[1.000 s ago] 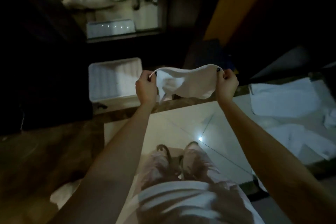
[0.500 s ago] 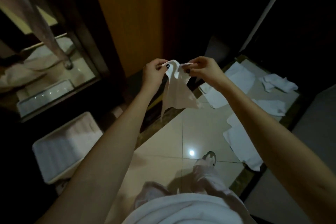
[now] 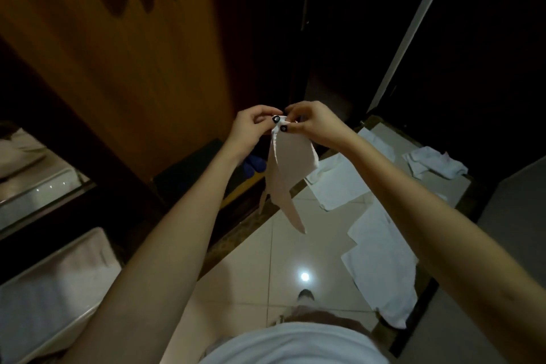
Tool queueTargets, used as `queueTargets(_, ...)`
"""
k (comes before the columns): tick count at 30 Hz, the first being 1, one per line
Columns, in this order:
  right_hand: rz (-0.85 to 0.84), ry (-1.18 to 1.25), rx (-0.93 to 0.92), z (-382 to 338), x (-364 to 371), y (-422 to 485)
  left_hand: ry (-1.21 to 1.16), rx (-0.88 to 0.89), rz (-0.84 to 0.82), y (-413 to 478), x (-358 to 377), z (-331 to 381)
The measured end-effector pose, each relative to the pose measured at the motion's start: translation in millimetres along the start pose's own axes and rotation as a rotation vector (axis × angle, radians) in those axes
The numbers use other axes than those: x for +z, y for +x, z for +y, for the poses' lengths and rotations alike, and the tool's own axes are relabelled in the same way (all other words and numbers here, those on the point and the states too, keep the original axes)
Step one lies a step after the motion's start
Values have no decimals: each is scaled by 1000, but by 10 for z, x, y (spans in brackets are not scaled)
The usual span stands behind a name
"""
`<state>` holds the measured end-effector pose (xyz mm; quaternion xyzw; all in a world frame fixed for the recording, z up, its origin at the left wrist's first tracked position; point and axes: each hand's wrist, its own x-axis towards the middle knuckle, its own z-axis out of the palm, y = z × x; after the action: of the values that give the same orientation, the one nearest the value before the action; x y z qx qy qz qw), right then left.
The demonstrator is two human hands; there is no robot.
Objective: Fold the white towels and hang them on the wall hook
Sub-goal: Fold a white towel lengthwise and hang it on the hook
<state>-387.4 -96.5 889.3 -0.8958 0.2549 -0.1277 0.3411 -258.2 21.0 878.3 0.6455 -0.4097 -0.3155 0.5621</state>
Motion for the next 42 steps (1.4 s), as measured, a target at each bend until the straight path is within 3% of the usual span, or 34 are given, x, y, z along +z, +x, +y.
queueTargets(13,78,35,-104,677,-676,720,89,70,59,896,466,145)
queueTargets(22,-75,59,-242,631,-484,1441,103,-4,228,1329,110,-74)
queueTargets(28,-199,71,-239,533,-409,2023,92,-21,334,1710,-259,-224)
queueTargets(34,-466,-26,-188,479,-335,2506,85,-45,458,2049,-676,-295)
queueTargets(42,-539,-170,-302,257,-393,2906,214,-78,622,2260,-1076,-317)
